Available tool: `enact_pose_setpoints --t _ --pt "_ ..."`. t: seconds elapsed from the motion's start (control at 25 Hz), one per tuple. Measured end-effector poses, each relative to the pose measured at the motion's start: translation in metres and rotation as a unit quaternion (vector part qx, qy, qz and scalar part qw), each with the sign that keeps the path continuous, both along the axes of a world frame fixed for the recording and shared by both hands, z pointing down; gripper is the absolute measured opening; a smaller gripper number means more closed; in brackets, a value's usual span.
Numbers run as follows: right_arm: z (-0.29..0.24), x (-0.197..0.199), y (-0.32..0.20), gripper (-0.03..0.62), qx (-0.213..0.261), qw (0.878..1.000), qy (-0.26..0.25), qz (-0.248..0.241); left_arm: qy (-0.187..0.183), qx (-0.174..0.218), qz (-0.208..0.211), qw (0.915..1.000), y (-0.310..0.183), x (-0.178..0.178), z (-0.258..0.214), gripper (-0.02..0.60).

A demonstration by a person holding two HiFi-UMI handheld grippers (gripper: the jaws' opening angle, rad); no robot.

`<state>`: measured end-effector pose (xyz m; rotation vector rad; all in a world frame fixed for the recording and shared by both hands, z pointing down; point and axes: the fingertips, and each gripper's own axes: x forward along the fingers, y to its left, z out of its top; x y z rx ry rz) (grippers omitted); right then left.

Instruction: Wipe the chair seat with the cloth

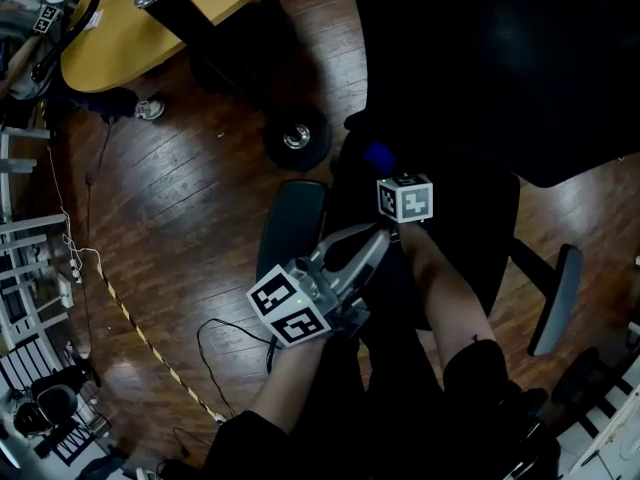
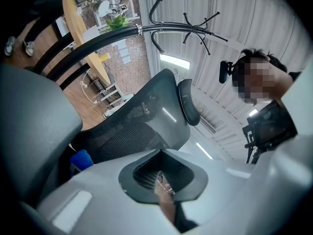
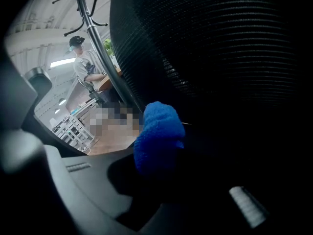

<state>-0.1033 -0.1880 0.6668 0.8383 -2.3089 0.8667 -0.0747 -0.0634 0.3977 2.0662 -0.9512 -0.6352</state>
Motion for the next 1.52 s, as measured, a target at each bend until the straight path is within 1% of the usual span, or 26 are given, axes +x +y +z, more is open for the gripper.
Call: enact_pose_setpoints --t 0.12,0.28,0.4,0.52,0.6,0.72,0.84,1.0,1.16,1.32,1.4,1.44,1.52 --pt "0.004 0.007 -0.003 0.038 0.010 1.000 0.013 0.008 -0.001 0.001 0.005 1.0000 -0.001 0.001 0.004 -0.003" --pt "0.021 0.044 -0.012 0.038 0.005 0.998 0.038 0.041 -0.004 -0.003 0.016 0.9999 -0.009 0.003 0.011 -0.003" --pt "0.034 0.090 -0.020 0.038 -0.001 0.995 0.066 0.069 -0.007 -0.004 0.025 0.9997 -0.017 0.006 0.017 -0.003" --pt "0.038 0.150 -0.023 0.038 -0.004 0.990 0.099 0.101 -0.003 0.000 0.035 0.9994 -0.019 0.014 0.017 -0.003" --pt "0.034 0.192 -0.027 0.038 0.003 0.985 0.120 0.121 -0.003 0.002 0.044 0.9990 -0.021 0.022 0.018 -0.003" --pt "0.029 0.250 -0.028 0.038 0.006 0.978 0.138 0.157 -0.003 -0.003 0.055 0.9985 -0.023 0.033 0.024 -0.003" --pt "0.025 0.285 -0.023 0.038 -0.010 0.973 0.133 0.186 -0.004 -0.008 0.063 0.9979 -0.025 0.045 0.028 -0.003" --pt "0.022 0.321 -0.017 0.038 -0.009 0.969 0.144 0.202 -0.007 -0.009 0.078 0.9969 -0.025 0.068 0.027 -0.003" --pt "0.021 0.328 -0.015 0.038 -0.004 0.967 0.146 0.207 -0.008 -0.007 0.085 0.9963 -0.022 0.078 0.023 -0.003" --pt "0.020 0.326 -0.015 0.038 -0.004 0.966 0.151 0.210 -0.009 -0.004 0.077 0.9970 -0.020 0.071 0.022 -0.003" --pt "0.016 0.312 -0.014 0.038 -0.005 0.967 0.137 0.214 -0.008 -0.004 0.071 0.9975 -0.019 0.063 0.021 -0.003" --pt "0.014 0.300 -0.015 0.038 -0.004 0.969 0.128 0.209 -0.007 -0.004 0.067 0.9978 -0.019 0.057 0.020 -0.003" --pt "0.007 0.264 -0.017 0.038 0.002 0.977 0.110 0.185 -0.005 -0.002 0.057 0.9984 -0.018 0.046 0.017 -0.003"
